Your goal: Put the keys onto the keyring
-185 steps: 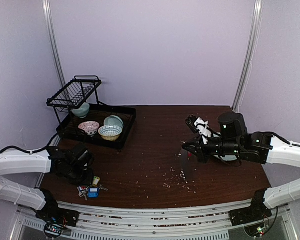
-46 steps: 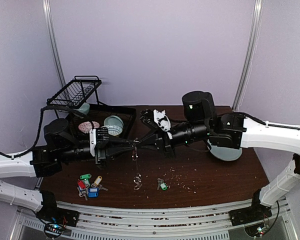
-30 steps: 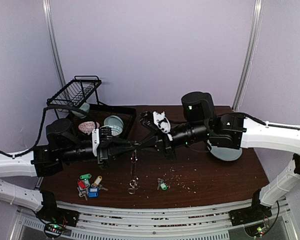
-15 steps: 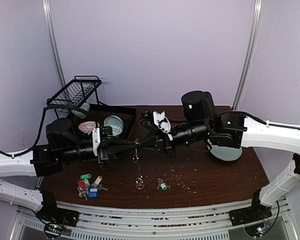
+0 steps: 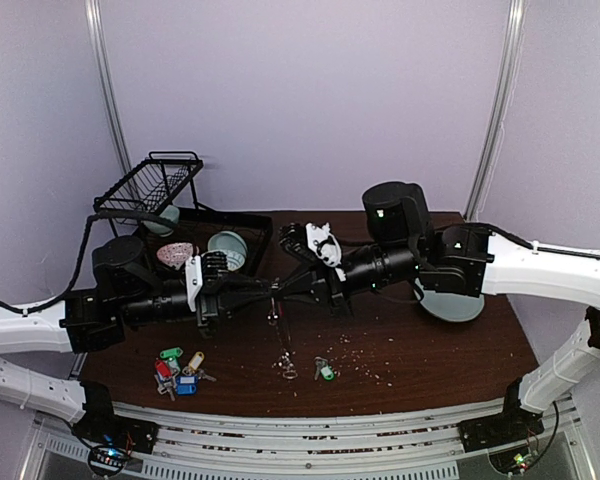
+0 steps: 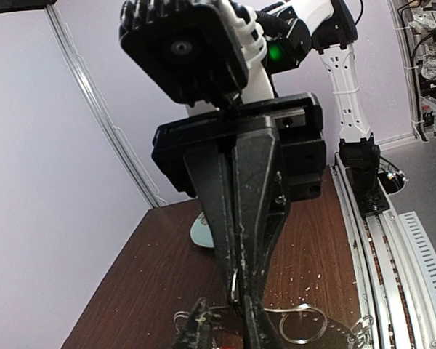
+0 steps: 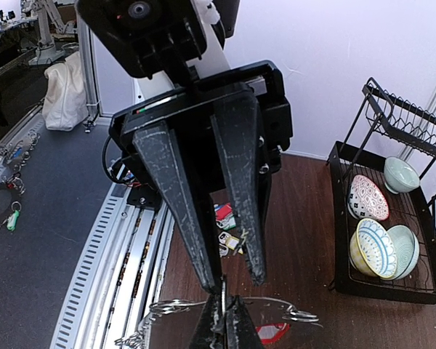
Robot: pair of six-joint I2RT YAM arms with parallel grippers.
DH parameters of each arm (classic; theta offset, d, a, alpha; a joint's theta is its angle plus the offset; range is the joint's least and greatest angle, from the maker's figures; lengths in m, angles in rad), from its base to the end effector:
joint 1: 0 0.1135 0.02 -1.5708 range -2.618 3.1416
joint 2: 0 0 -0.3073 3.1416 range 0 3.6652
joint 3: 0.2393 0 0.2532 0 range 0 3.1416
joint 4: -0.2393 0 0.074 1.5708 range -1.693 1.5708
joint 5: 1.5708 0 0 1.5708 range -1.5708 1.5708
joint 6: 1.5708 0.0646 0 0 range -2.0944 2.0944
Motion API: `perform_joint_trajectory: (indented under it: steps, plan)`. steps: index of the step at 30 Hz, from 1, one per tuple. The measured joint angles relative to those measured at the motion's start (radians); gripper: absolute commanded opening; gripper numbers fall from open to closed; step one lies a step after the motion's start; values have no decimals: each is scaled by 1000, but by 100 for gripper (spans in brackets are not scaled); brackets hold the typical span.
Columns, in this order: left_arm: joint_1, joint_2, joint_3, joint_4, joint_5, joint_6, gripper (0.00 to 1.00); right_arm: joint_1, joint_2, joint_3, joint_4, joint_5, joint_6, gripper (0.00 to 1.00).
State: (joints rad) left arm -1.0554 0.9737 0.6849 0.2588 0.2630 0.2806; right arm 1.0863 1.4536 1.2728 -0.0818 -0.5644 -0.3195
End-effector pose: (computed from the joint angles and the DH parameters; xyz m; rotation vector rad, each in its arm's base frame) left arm 0.1019 -0.2140 0.3510 1.1860 1.1619 -0.8054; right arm 0.1376 0.3356 0.4001 -1.5315 1.1622 1.0429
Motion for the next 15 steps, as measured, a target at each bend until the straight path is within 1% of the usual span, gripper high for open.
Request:
perform_joint_trajectory:
  steps: [2,4,5,6,15]
  plan:
    - [0,0,0,0,-1,2,13,0,0,0,-1,0,0,0]
    - [0,0,0,0,2,3,7,0,0,0,0,0,0,0]
    - [0,1,0,-1,6,3,2,0,0,0,0,0,0,0]
    - [0,1,0,-2,10,3,1,0,0,0,1,1,0,0]
    - [0,2,0,-6,7,9,0,-3,0,0,2,4,-2,0]
